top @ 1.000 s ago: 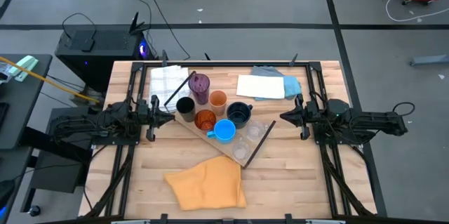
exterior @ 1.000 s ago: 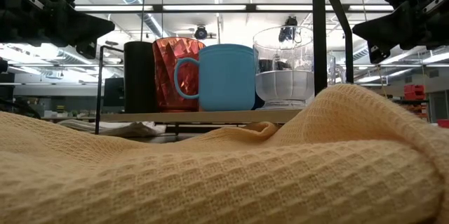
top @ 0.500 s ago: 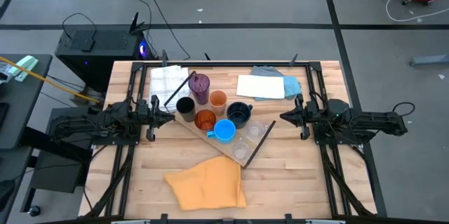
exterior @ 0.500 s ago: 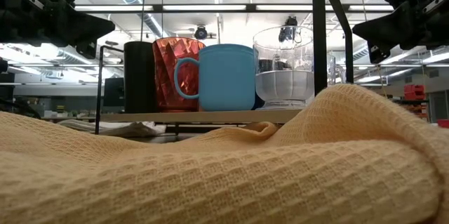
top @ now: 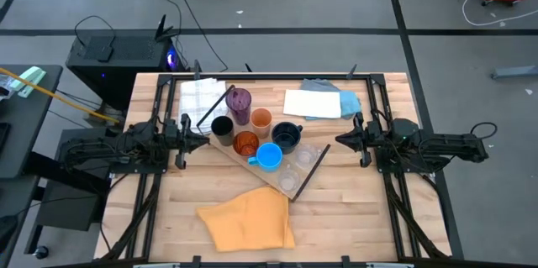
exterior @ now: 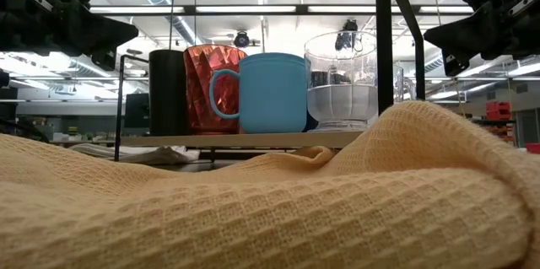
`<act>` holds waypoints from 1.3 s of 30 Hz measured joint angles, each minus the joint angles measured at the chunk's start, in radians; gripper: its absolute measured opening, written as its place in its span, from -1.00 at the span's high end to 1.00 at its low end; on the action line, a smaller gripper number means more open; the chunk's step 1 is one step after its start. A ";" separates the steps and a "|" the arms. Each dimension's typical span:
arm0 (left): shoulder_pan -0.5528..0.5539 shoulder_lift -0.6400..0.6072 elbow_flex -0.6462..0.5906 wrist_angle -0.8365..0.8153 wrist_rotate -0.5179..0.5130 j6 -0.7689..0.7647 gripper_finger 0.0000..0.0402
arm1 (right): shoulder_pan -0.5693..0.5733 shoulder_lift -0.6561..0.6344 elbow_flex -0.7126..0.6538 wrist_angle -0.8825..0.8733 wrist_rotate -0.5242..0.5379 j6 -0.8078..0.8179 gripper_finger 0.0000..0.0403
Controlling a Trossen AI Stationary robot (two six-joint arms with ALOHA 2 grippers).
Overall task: Stack small to large cups/mugs on shelf
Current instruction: Return to Home Position
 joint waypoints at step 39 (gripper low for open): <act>0.000 0.000 0.000 0.000 0.000 0.000 0.89 | 0.000 0.000 0.000 0.000 0.000 0.000 0.86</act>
